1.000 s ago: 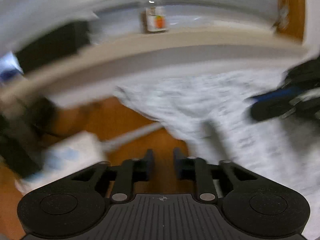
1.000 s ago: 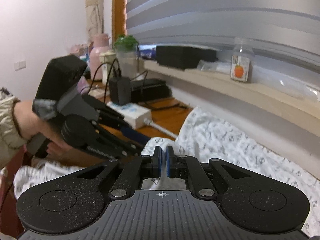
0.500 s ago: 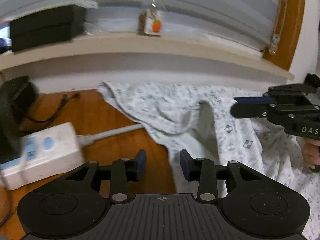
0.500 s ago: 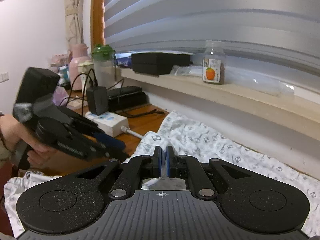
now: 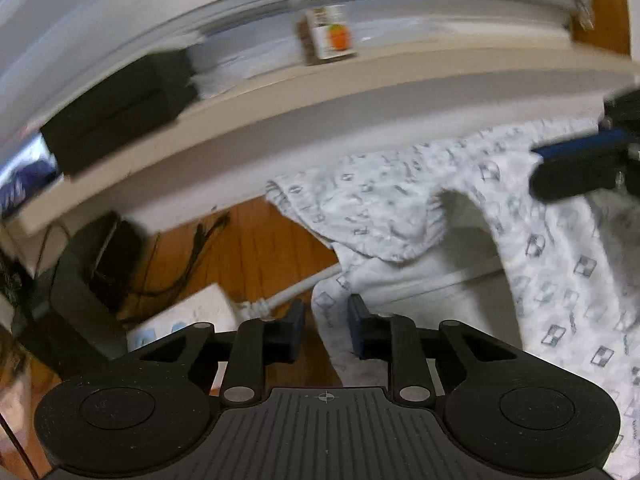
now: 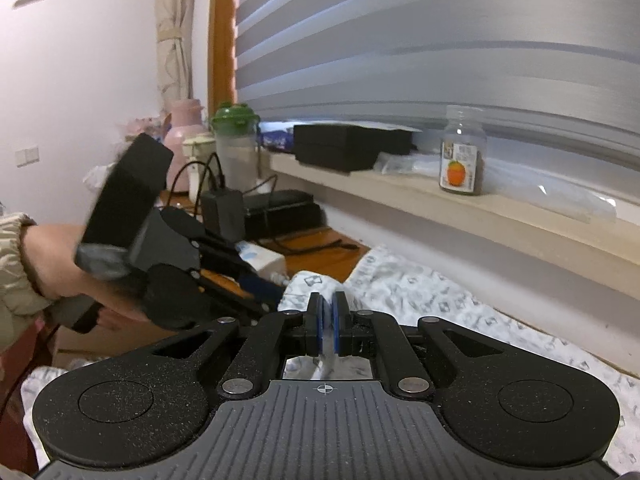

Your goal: Fold clothes

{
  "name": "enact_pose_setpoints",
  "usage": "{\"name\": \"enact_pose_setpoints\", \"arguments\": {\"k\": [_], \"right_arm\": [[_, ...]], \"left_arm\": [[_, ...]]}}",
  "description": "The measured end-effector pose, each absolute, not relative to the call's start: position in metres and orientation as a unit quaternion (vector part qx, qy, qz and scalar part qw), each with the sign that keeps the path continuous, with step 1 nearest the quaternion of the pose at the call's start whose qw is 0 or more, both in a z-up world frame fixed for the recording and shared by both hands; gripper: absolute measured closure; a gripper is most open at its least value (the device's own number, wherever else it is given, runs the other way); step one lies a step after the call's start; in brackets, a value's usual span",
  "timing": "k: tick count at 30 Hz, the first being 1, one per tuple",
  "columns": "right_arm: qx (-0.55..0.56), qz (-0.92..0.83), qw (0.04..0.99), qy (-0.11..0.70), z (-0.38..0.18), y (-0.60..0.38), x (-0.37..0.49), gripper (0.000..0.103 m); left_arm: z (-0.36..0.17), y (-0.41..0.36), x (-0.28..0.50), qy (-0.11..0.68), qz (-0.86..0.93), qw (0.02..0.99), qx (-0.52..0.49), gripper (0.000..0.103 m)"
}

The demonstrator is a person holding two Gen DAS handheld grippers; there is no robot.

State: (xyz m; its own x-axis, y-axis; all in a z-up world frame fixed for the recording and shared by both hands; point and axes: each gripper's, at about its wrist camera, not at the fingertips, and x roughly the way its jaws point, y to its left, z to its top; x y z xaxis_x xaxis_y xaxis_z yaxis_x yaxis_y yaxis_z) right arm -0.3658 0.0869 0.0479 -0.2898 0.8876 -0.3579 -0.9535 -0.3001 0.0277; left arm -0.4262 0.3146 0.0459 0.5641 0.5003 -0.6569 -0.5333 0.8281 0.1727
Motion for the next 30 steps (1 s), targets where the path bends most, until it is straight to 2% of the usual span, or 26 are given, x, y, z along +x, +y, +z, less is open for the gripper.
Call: {"name": "enact_pose_setpoints", "arguments": {"k": [3, 4, 6, 7, 9, 12, 17, 19, 20, 22, 27, 28, 29, 30], "right_arm": [[-0.155, 0.797, 0.569, 0.135, 0.042, 0.096, -0.370, 0.095], [-0.171, 0.794, 0.565, 0.146, 0.040, 0.099, -0.371, 0.093], [-0.200, 0.787, 0.559, 0.168, 0.036, 0.102, -0.374, 0.080], [-0.204, 0.786, 0.560, 0.163, 0.037, 0.098, -0.372, 0.077], [-0.207, 0.785, 0.564, 0.150, 0.041, 0.085, -0.367, 0.064], [-0.215, 0.774, 0.577, 0.144, 0.046, 0.065, -0.351, 0.062], [-0.229, 0.754, 0.600, 0.137, 0.041, 0.026, -0.319, 0.056], [-0.233, 0.746, 0.609, 0.135, 0.033, 0.012, -0.308, 0.056], [-0.232, 0.743, 0.612, 0.139, 0.029, 0.008, -0.303, 0.056], [-0.229, 0.738, 0.617, 0.152, 0.020, 0.003, -0.291, 0.056], [-0.223, 0.732, 0.618, 0.180, 0.009, 0.002, -0.274, 0.056], [-0.222, 0.732, 0.618, 0.181, 0.009, 0.002, -0.273, 0.056], [-0.222, 0.732, 0.619, 0.179, 0.009, 0.002, -0.274, 0.056], [-0.226, 0.730, 0.619, 0.178, 0.008, 0.002, -0.275, 0.054]], "left_arm": [[0.048, 0.317, -0.440, 0.355, 0.288, 0.888, -0.052, 0.075], [0.049, 0.317, -0.446, 0.349, 0.289, 0.889, -0.064, 0.071], [0.054, 0.313, -0.461, 0.328, 0.286, 0.896, -0.087, 0.066], [0.056, 0.311, -0.468, 0.318, 0.279, 0.901, -0.097, 0.063], [0.059, 0.303, -0.476, 0.300, 0.256, 0.911, -0.119, 0.062], [0.062, 0.295, -0.478, 0.271, 0.213, 0.925, -0.161, 0.057], [0.052, 0.292, -0.451, 0.270, 0.177, 0.930, -0.174, 0.051], [0.047, 0.296, -0.441, 0.274, 0.163, 0.929, -0.189, 0.052], [0.047, 0.298, -0.439, 0.279, 0.164, 0.927, -0.191, 0.065], [0.047, 0.304, -0.435, 0.289, 0.165, 0.923, -0.194, 0.100], [0.067, 0.323, -0.460, 0.298, 0.228, 0.911, -0.173, 0.099], [0.071, 0.327, -0.465, 0.299, 0.241, 0.908, -0.169, 0.094], [0.075, 0.330, -0.470, 0.301, 0.253, 0.905, -0.164, 0.082], [0.079, 0.334, -0.475, 0.302, 0.266, 0.901, -0.160, 0.076]]}}
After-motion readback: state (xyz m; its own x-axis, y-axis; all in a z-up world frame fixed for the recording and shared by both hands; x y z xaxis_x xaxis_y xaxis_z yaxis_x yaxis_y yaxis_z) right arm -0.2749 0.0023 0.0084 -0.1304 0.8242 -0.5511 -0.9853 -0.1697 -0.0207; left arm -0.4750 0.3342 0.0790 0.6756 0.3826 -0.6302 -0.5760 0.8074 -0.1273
